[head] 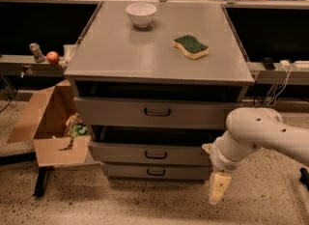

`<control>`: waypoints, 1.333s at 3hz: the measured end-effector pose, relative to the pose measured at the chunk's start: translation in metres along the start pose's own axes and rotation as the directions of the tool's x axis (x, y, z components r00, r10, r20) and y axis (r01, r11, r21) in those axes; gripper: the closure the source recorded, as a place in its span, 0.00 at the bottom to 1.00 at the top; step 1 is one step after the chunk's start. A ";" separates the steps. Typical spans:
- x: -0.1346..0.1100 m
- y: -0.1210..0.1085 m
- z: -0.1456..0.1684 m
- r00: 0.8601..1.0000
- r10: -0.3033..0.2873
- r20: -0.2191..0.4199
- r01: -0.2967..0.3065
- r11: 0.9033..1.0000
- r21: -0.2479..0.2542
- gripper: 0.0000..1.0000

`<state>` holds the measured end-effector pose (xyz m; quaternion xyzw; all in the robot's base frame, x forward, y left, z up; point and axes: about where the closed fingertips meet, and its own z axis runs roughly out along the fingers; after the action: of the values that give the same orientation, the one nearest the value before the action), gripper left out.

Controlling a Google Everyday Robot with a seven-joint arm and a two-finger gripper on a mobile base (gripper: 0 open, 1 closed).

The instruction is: Open middle drawer

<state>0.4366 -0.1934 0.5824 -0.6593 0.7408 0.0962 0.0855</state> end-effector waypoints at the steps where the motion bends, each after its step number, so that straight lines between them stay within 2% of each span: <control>1: 0.018 -0.037 0.048 0.997 -0.076 -0.006 0.077 0.996 0.049 0.00; 2: 0.025 -0.059 0.077 0.994 -0.110 -0.007 0.111 0.992 0.063 0.00; 3: 0.032 -0.090 0.117 0.995 -0.100 -0.011 0.100 0.992 0.073 0.00; 4: 0.032 -0.107 0.137 0.995 -0.094 -0.009 0.095 0.993 0.070 0.00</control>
Offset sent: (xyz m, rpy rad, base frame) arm 0.0838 -0.0132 -0.1174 -0.0130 -0.1224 0.1252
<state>0.5386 -0.2015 0.4383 -0.6906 0.7118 0.0642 0.1111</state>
